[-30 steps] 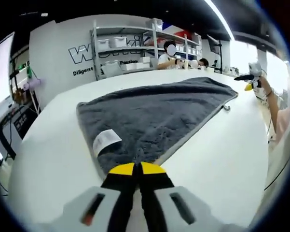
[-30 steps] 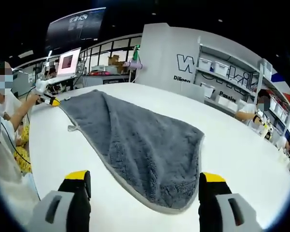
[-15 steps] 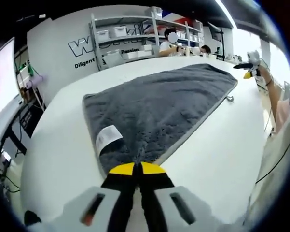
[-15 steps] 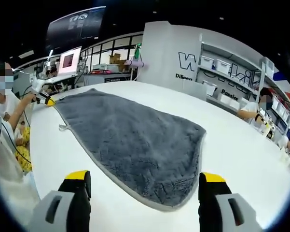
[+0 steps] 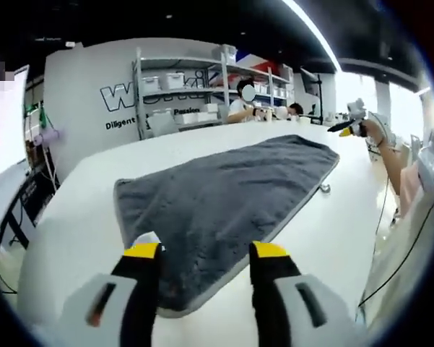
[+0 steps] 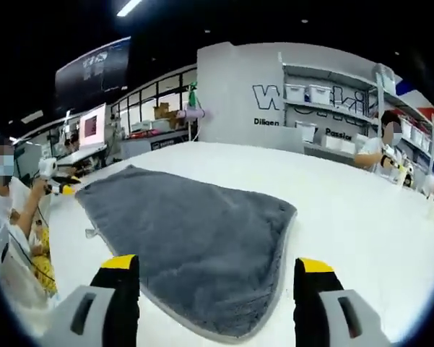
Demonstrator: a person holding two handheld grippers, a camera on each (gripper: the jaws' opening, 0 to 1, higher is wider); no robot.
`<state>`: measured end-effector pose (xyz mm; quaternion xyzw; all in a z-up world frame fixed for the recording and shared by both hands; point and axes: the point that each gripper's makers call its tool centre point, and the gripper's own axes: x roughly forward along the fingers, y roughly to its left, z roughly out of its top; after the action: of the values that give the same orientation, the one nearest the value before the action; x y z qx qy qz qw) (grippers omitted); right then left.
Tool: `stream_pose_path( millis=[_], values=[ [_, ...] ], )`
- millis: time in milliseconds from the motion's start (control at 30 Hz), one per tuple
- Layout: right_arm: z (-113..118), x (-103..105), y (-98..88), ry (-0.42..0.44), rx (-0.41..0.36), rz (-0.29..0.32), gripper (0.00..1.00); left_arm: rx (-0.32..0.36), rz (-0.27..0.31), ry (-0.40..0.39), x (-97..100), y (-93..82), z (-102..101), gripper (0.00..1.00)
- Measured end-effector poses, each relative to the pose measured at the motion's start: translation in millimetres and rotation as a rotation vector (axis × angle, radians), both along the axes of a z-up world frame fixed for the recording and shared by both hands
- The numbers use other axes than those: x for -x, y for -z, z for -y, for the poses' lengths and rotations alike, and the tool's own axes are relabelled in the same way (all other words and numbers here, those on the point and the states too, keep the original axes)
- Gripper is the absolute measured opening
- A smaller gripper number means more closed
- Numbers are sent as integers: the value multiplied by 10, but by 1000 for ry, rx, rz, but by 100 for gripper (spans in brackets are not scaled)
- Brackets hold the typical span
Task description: Fold the towel on the table until its edges align and the towel forms a compact rectangular stack.
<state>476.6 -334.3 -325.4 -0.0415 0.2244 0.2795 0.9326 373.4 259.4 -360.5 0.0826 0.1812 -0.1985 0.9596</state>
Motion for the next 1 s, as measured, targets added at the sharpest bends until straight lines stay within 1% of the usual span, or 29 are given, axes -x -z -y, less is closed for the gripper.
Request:
stream_pose_path(
  millis=[33, 100, 167, 200, 233, 267, 367, 400, 467, 600, 633, 700, 767, 800, 833, 867, 900, 933, 1000],
  values=[
    [40, -104, -7, 16, -7, -9, 90, -2, 4, -7, -21, -5, 8, 77],
    [80, -301, 0, 61, -58, -45, 87, -4, 12, -12, -55, -2, 38, 88],
    [96, -487, 31, 92, -106, -82, 84, -5, 14, -7, -75, 20, 89, 88],
    [108, -574, 65, 114, -124, -110, 82, -6, 13, -1, -77, 32, 116, 88],
    [126, -692, 111, 146, -138, -138, 80, -2, 10, 5, -78, 42, 136, 89],
    [136, -823, 124, 162, -147, -149, 76, 0, 10, 9, -78, 49, 154, 89],
    [133, -1066, 206, 192, -174, -203, 68, 10, 14, 11, -86, 58, 178, 97],
    [120, -1117, 242, 191, -169, -212, 66, 15, 20, 4, -96, 56, 174, 99],
    [94, -1192, 318, 203, -161, -241, 60, 17, 21, -1, -99, 67, 165, 99],
    [84, -1384, 429, 244, -137, -292, 54, 20, 15, -2, -94, 93, 164, 99],
    [88, -1452, 441, 264, -143, -296, 52, 19, 14, -1, -91, 98, 167, 99],
    [216, -1681, 422, 303, -163, -315, 47, 18, 12, 2, -88, 106, 176, 99],
    [195, -1683, 481, 321, -161, -333, 37, 17, 10, 6, -83, 113, 187, 99],
    [194, -1715, 506, 332, -158, -341, 33, 14, 9, 8, -81, 116, 193, 99],
    [191, -1734, 524, 336, -154, -349, 22, 11, 9, 9, -82, 118, 193, 99],
    [206, -1812, 650, 383, -141, -409, 20, -5, 2, 13, -78, 136, 190, 99],
    [200, -1817, 677, 388, -137, -423, 17, -7, 1, 15, -75, 140, 195, 99],
    [184, -1820, 696, 386, -132, -429, 11, -7, 1, 18, -70, 142, 204, 99],
    [134, -1794, 697, 374, -131, -422, 7, -5, 3, 22, -63, 144, 217, 99]
  ],
)
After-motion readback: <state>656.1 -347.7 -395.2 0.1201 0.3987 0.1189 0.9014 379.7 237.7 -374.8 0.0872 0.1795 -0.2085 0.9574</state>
